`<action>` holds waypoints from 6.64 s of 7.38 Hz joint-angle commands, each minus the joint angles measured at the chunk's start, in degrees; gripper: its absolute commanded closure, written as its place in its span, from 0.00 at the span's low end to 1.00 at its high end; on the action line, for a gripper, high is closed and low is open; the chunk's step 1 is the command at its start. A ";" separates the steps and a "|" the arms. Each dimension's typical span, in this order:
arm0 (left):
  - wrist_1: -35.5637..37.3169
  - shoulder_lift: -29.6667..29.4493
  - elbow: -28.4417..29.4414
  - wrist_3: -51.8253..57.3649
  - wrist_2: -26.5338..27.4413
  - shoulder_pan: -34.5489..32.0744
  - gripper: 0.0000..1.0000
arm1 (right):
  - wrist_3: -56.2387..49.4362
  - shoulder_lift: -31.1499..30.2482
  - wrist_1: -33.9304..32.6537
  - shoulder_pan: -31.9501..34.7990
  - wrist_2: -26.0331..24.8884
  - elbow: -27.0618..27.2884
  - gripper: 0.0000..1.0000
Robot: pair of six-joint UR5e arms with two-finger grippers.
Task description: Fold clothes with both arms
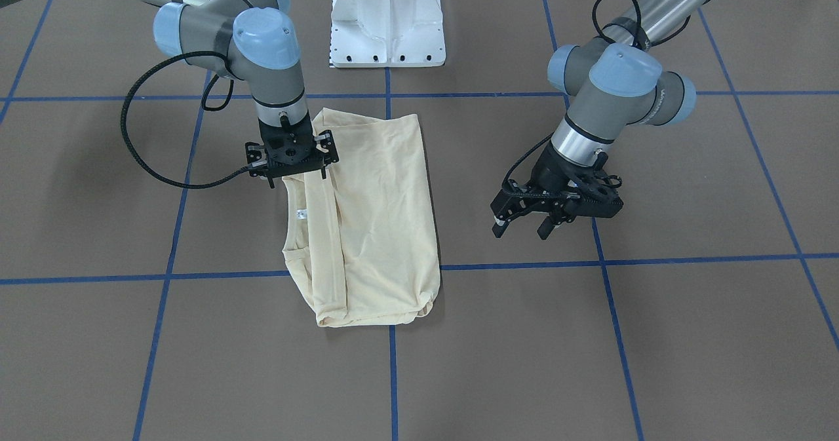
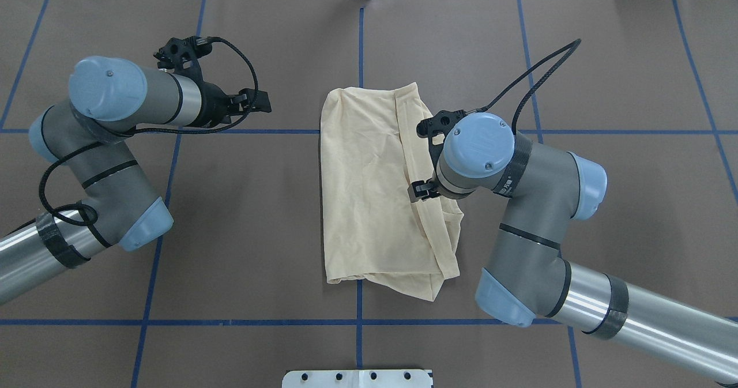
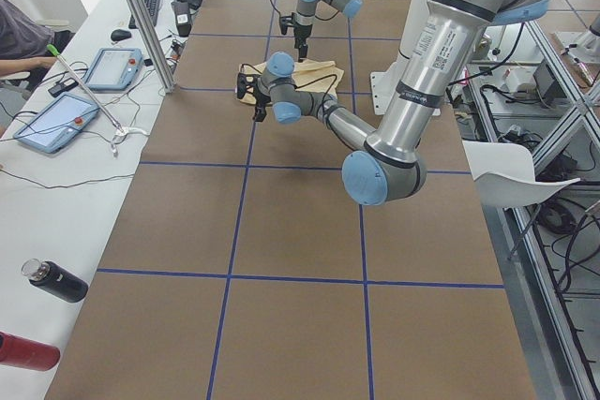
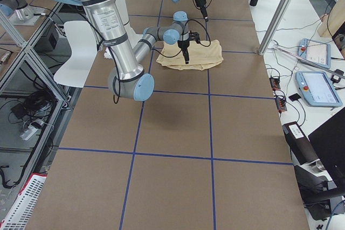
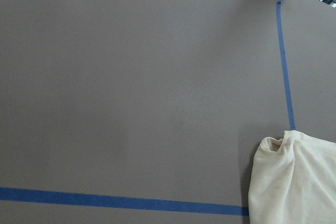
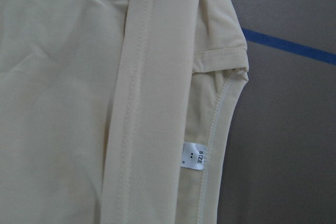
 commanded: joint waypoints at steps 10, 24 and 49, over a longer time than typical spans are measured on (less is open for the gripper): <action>0.75 -1.01 -0.42 -0.43 -0.02 0.51 0.00 | -2.70 1.24 -0.40 -1.14 1.08 -6.10 0.00; 0.84 -2.15 0.02 -0.87 -0.11 0.69 0.00 | -13.70 -3.25 -2.16 8.28 7.05 1.45 0.00; 0.22 -1.62 -3.40 0.01 -0.20 0.34 0.00 | -21.44 14.24 11.91 18.30 10.13 -27.37 0.00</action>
